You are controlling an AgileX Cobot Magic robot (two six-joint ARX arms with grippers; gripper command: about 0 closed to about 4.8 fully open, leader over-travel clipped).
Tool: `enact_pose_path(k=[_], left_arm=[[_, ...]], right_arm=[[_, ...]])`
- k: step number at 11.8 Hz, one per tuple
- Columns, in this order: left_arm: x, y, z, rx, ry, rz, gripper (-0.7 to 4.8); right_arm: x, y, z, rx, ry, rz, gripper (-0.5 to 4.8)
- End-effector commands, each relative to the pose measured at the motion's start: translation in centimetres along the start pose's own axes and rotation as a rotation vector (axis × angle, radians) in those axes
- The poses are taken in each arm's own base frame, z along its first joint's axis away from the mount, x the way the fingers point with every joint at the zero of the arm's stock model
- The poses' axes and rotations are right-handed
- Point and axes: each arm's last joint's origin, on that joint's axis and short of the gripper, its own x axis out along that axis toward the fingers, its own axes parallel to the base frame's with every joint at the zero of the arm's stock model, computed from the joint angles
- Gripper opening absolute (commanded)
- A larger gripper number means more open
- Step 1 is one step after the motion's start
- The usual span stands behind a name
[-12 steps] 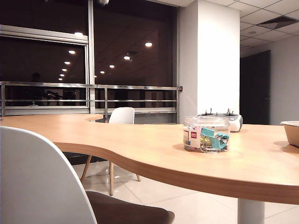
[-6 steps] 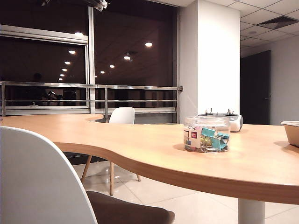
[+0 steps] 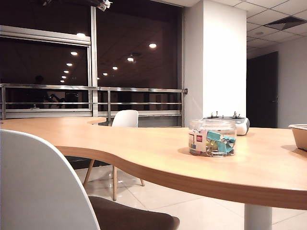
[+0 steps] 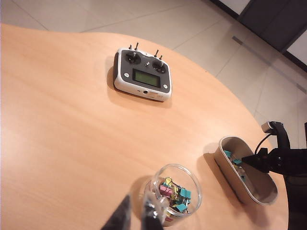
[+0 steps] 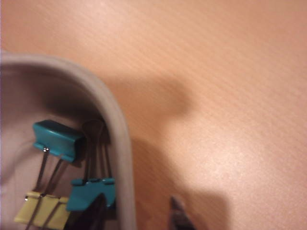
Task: Pick up the box filled with clips, pour some clips from it into the rectangular paper box, and then put the clip box back on the table.
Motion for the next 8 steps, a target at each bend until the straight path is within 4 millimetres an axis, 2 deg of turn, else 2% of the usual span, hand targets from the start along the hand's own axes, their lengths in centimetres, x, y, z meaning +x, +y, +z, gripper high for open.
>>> enact_pose_path(k=[1,2,4,6,7,8], left_arm=[[-0.2,-0.2,0.4,0.010,-0.023,-0.011,0.35],[-0.2,-0.2,0.4,0.010,-0.023,-0.011,0.35],[-0.2,-0.2,0.4,0.010,-0.023,-0.011,0.35],[-0.2,-0.2,0.4,0.010,-0.023,-0.011,0.35],[-0.2,-0.2,0.4,0.010,-0.022,-0.011,0.35],[-0.2,-0.2,0.4,0.009,-0.022,-0.011,0.35]], right_arm=[[0.6,0.1,0.0,-0.004,0.007,0.002,1.14],[0.8,0.2,-0.1,-0.006,0.011,0.004,1.14],[0.8,0.7,0.0,-0.019,0.005,0.012,0.71],[0.9,1.0,0.0,-0.025,0.008,0.020,0.71],[1.1,2.1,0.0,-0.053,0.002,0.036,0.41],[1.1,2.3,0.0,-0.060,0.001,0.040,0.40]])
